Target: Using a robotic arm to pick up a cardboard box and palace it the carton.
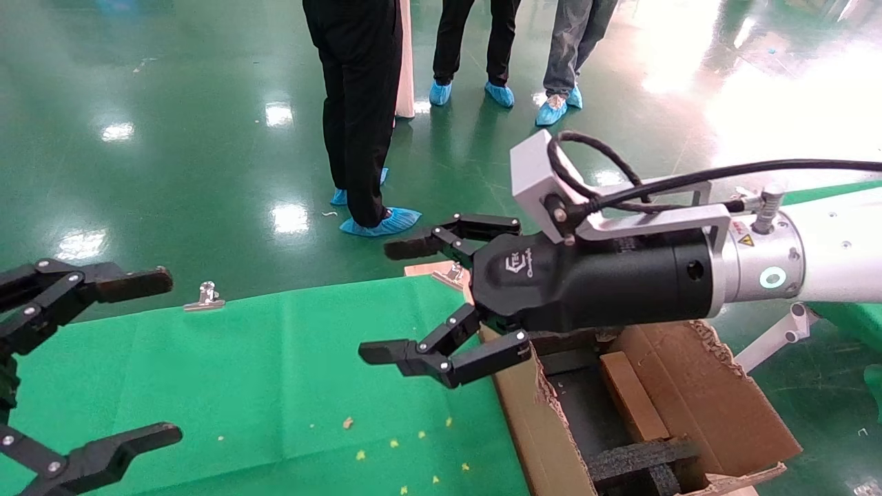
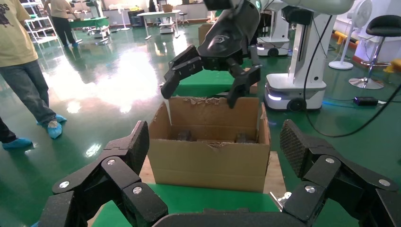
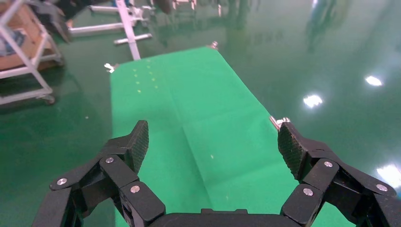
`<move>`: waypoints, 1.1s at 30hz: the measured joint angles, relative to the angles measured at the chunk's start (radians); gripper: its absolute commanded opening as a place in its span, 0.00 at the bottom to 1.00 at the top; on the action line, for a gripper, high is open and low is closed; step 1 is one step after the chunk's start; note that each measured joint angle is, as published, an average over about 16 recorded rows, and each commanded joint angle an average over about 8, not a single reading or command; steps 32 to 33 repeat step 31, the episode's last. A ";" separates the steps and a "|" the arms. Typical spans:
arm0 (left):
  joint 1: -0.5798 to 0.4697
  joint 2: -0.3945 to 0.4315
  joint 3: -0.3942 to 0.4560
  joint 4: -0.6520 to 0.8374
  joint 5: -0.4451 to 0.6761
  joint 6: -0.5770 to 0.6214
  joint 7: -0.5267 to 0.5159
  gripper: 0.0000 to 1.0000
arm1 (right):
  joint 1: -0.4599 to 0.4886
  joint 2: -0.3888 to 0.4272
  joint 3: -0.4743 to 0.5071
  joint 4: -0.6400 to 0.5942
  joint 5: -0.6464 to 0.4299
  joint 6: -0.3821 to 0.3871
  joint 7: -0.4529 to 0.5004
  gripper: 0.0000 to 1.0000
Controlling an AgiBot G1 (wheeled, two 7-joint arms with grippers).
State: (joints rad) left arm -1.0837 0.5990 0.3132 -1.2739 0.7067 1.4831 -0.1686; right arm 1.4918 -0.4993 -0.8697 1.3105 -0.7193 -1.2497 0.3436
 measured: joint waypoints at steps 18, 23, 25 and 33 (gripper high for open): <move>0.000 0.000 0.001 0.000 0.000 0.000 0.000 1.00 | -0.331 -0.089 0.469 -0.021 -0.009 -0.195 -0.124 1.00; 0.000 0.000 0.001 0.000 -0.001 0.000 0.000 1.00 | -0.403 -0.108 0.571 -0.025 -0.011 -0.237 -0.149 1.00; 0.000 0.000 0.001 0.000 -0.001 0.000 0.000 1.00 | -0.419 -0.112 0.594 -0.026 -0.011 -0.247 -0.155 1.00; 0.000 0.000 0.001 0.000 -0.001 -0.001 0.000 1.00 | -0.448 -0.120 0.635 -0.028 -0.011 -0.263 -0.164 1.00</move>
